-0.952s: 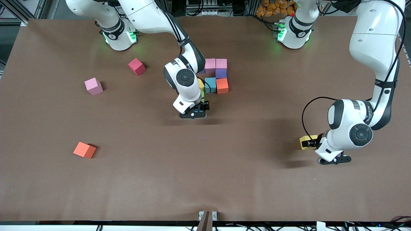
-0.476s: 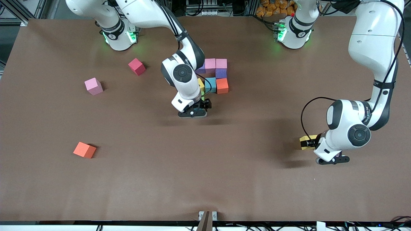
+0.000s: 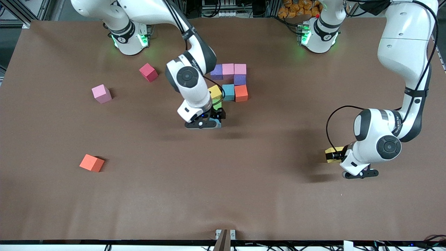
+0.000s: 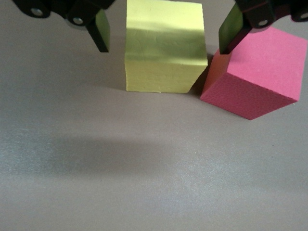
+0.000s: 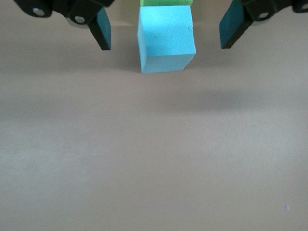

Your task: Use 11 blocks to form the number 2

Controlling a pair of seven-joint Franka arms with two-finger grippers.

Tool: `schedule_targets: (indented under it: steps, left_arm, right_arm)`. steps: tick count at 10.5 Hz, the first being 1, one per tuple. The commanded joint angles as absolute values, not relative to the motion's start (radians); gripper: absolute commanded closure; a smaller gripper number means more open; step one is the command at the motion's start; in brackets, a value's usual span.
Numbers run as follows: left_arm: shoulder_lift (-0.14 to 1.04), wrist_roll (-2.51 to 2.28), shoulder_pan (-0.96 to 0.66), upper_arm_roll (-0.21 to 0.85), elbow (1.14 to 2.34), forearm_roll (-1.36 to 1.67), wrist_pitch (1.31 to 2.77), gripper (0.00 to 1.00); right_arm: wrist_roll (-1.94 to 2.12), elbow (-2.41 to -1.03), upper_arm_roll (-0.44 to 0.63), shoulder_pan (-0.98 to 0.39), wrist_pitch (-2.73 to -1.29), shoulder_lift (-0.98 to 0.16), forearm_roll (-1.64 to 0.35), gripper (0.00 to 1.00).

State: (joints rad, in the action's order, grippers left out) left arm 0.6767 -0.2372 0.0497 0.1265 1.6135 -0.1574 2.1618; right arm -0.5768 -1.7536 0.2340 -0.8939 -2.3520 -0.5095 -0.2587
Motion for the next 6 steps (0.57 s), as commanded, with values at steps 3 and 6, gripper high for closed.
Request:
schedule_targets:
  steps: [3,6]
  left_arm:
    - [0.686,-0.232,0.049,0.127,1.615,-0.169,2.174,0.0]
    - [0.703,-0.232,0.049,0.127,1.615,-0.169,2.19,0.0]
  right_arm:
    - [-0.569,-1.756,0.229,-0.695,-2.254,-0.43,-0.246,0.0]
    - [-0.574,-1.714,0.233,-0.577,-2.21,-0.448,-0.209,0.0]
